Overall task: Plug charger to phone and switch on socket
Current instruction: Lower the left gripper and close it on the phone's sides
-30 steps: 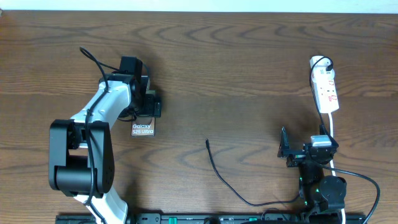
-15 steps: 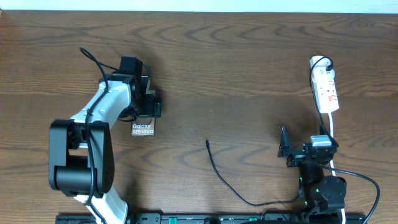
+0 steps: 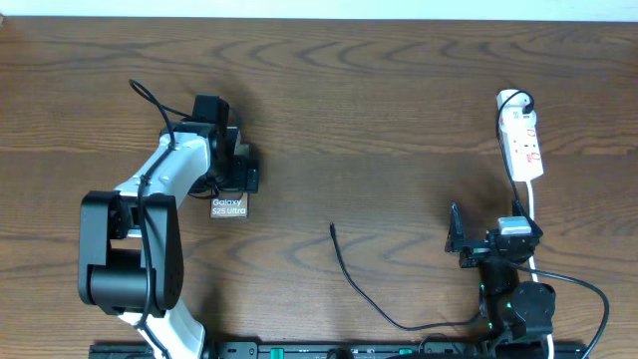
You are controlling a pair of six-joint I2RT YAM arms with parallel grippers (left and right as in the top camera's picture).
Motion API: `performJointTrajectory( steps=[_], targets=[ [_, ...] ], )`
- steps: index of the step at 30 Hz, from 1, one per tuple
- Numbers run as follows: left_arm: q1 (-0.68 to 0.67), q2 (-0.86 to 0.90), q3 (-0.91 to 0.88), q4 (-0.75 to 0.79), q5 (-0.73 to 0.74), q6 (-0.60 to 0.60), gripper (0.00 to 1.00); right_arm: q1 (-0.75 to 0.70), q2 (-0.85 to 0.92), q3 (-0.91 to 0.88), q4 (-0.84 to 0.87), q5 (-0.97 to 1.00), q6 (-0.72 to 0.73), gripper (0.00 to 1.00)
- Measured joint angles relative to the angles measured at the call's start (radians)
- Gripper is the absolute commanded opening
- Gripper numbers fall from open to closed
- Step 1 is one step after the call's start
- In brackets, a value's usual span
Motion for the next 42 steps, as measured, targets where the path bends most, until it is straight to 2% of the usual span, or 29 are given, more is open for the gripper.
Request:
performJointTrajectory(
  steps=[42],
  targets=[
    [-0.002, 0.03, -0.002, 0.026, -0.044, 0.003, 0.97, 0.0, 0.0, 0.0, 0.0, 0.0, 0.0, 0.99]
  ],
)
